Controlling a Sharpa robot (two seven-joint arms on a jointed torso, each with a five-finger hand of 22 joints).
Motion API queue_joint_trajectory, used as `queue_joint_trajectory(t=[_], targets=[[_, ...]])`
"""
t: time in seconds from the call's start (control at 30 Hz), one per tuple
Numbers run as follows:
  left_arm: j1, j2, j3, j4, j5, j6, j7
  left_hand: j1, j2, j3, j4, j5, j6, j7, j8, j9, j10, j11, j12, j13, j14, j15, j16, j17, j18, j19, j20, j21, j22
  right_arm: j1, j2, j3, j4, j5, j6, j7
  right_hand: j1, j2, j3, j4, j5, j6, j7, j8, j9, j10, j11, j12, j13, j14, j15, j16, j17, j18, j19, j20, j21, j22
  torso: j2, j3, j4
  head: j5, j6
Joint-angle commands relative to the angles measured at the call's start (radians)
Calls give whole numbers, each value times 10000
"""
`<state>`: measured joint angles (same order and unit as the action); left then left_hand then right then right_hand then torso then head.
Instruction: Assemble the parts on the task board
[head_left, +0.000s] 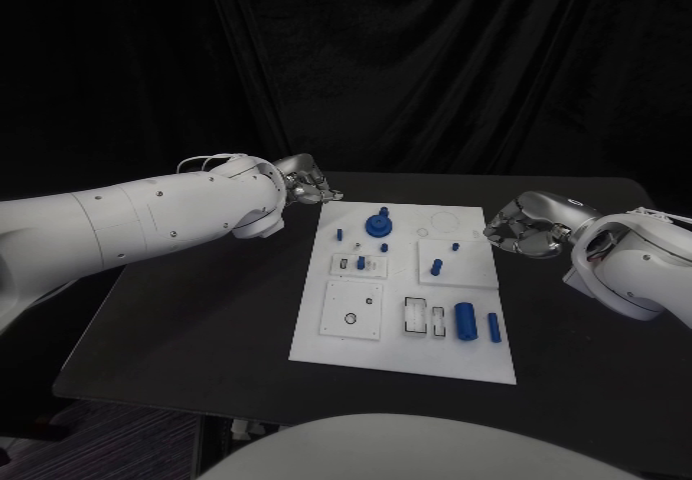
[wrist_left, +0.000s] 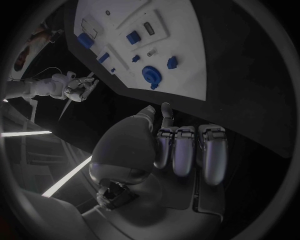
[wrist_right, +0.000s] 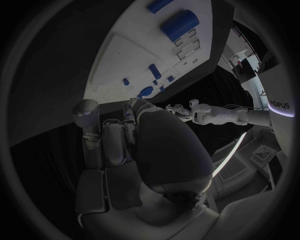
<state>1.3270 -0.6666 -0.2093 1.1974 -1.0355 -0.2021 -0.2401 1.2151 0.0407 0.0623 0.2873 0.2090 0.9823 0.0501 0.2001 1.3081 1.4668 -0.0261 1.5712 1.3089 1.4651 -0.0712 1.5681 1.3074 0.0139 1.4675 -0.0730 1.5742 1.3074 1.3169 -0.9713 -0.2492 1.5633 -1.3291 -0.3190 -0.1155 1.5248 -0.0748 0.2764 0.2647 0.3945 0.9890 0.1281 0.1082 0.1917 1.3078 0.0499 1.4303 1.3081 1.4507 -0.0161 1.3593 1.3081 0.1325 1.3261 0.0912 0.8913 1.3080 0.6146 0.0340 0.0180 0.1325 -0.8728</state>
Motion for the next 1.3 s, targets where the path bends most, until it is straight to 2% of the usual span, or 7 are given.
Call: queue_joint_trajectory(t=[0.03, 0.17, 0.3, 0.43, 0.63, 0.87, 1.3], targets=[[35, 249, 4, -377, 680, 1841, -672, -111, -7, -103, 0, -81, 97, -42, 75, 219, 1040, 63, -4, 2619, 1057, 86, 27, 2634, -139, 1033, 65, -34, 2634, -20, -12, 8, 24, 19, -234, 142, -112, 20, 44, -15, 59, 53, 0, 48, 19, 41, 1, 41, 286, 51, -4, 39, 277, -104, 53, 2, 52, 1036, 13, -27, 5, 12, 2], [39, 587, 5, -820, 724, 2649, -1237, -336, 8, -268, 15, -306, 186, -46, 117, 179, 1040, 60, -4, 2619, 1057, 87, 27, 2634, -139, 1033, 72, -34, 2634, -20, -9, 8, 32, 20, -215, 145, -112, 20, 44, -15, 59, 53, 0, 48, 19, 41, 1, 41, 286, 51, -4, 39, 277, -104, 53, 2, 52, 1036, 20, -18, -35, 64, 2], [39, 879, 5, -1196, 742, 3072, -1581, -798, 41, -588, 21, -637, 262, -39, 138, 136, 1040, 67, -4, 2619, 1057, 98, 27, 2634, -139, 1033, 82, -34, 2634, -20, -14, 8, 50, 20, -183, 142, -110, 24, 49, -19, 68, 56, -2, 49, 21, 36, -1, 39, 280, 47, -6, 29, 263, -102, 52, 0, 40, 1033, 18, -18, 3, 55, 2], [36, 1068, 5, -1439, 622, 3243, -1687, -920, 54, -695, 17, -692, 309, -52, 144, 116, 1040, 65, -4, 2619, 1057, 95, 27, 2634, -139, 1033, 82, -34, 2634, -20, -32, 9, 76, 20, -168, 141, -110, 24, 49, -19, 68, 56, -2, 49, 21, 36, -1, 39, 280, 47, -6, 29, 263, -102, 52, 0, 40, 1033, 12, -8, 6, 40, 2], [31, 1266, 5, -1667, 491, 3375, -1705, -943, 91, -739, -11, -628, 373, -74, 147, 91, 1040, 51, -4, 2619, 1057, 89, 27, 2634, -139, 1033, 79, -34, 2634, -21, -17, 9, 75, 20, -128, 133, -105, 35, 59, -24, 83, 61, -5, 51, 23, 24, -4, 34, 267, 50, -8, 33, 265, -104, 61, -3, 57, 1036, 18, -30, 13, 46, 2], [28, 1370, 4, -1802, 454, 3473, -1687, -934, 101, -752, -23, -581, 382, -80, 139, 78, 1040, 46, -4, 2619, 1057, 84, 27, 2634, -139, 1033, 76, -34, 2634, -23, 36, 9, 43, 20, -90, 130, -105, 35, 59, -24, 83, 61, -5, 51, 23, 24, -4, 34, 267, 50, -8, 33, 265, -104, 61, -3, 57, 1036, 12, -32, -5, 82, 2], [24, 1574, 0, -1980, 444, 3526, -1435, -835, 171, -800, -80, -295, 273, -53, 2, -23, 1040, 61, -4, 2619, 1057, 87, 27, 2634, -139, 1033, 74, -34, 2634, -37, 128, 9, -18, 20, -4, 105, -97, 50, 74, -34, 109, 79, -11, 58, 29, 33, -9, 40, 272, 53, -12, 37, 264, -102, 65, -7, 52, 1033, -22, -6, -19, 49, 2]])
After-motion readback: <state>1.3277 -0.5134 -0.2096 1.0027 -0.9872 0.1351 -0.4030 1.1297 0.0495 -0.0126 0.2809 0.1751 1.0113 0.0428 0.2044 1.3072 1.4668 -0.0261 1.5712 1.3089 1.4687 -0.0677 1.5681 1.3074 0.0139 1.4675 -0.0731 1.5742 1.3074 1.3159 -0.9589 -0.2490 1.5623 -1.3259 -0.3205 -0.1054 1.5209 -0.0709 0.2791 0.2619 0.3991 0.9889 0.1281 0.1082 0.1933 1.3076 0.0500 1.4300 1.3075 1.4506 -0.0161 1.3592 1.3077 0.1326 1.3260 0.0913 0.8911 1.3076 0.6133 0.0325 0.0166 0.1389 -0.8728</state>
